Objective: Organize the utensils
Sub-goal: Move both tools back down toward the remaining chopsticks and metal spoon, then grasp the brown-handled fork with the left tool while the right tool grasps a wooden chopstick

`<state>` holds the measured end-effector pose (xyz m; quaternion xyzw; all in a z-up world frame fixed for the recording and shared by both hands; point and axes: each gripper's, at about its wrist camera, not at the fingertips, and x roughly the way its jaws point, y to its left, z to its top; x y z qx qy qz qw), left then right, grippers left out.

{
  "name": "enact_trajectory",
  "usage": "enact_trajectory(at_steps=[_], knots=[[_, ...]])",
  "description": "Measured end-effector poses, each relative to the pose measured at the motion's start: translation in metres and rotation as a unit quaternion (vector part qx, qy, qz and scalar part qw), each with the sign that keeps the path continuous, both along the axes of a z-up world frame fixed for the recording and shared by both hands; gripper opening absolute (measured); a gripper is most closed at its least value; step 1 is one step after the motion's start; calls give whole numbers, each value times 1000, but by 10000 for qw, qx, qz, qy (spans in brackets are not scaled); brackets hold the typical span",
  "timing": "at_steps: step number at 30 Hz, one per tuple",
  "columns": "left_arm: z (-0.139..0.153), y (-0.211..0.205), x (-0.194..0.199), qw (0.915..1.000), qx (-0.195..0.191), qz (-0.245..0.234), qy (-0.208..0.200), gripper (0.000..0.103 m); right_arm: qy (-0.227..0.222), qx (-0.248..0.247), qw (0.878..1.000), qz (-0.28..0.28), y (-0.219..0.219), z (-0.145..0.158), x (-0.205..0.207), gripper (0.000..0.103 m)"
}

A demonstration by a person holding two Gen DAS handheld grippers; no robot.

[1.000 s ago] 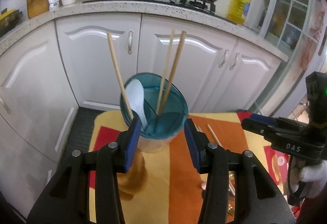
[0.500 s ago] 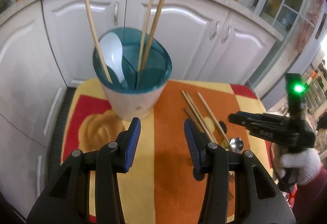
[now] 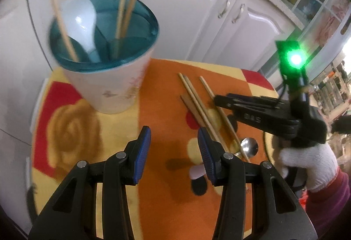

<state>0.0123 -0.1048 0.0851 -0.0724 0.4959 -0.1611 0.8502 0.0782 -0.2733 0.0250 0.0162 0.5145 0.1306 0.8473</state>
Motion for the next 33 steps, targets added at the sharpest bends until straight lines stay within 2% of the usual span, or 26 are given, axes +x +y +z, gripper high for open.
enact_trajectory(at_steps=[4, 5, 6, 7, 12, 19, 26, 30, 33], knots=[[-11, -15, 16, 9998, -90, -36, 197, 43, 41, 31, 10000, 35, 0, -9, 10, 28], [-13, -18, 20, 9997, -100, -37, 226, 43, 0, 30, 10000, 62, -1, -8, 11, 24], [-15, -21, 25, 9996, -94, -37, 256, 43, -17, -40, 10000, 82, -3, -9, 11, 14], [-18, -24, 29, 9995, -67, -35, 291, 43, -21, -82, 9999, 80, -6, -9, 10, 9], [-36, -33, 51, 9987, 35, 88, 508, 43, 34, 17, 10000, -80, -29, -7, 7, 8], [-49, -49, 67, 9980, 108, 93, 610, 42, 108, 116, 9999, -21, -43, -9, 4, 8], [-53, -49, 73, 9976, 230, 154, 636, 25, 123, 107, 9999, 29, -37, -10, 12, 8], [-54, -44, 72, 9975, 159, 193, 664, 23, 115, 55, 9999, 48, -32, -9, 20, 8], [-54, -49, 73, 9974, 295, 230, 618, 23, 89, 7, 9999, 72, -28, -9, 24, 8]])
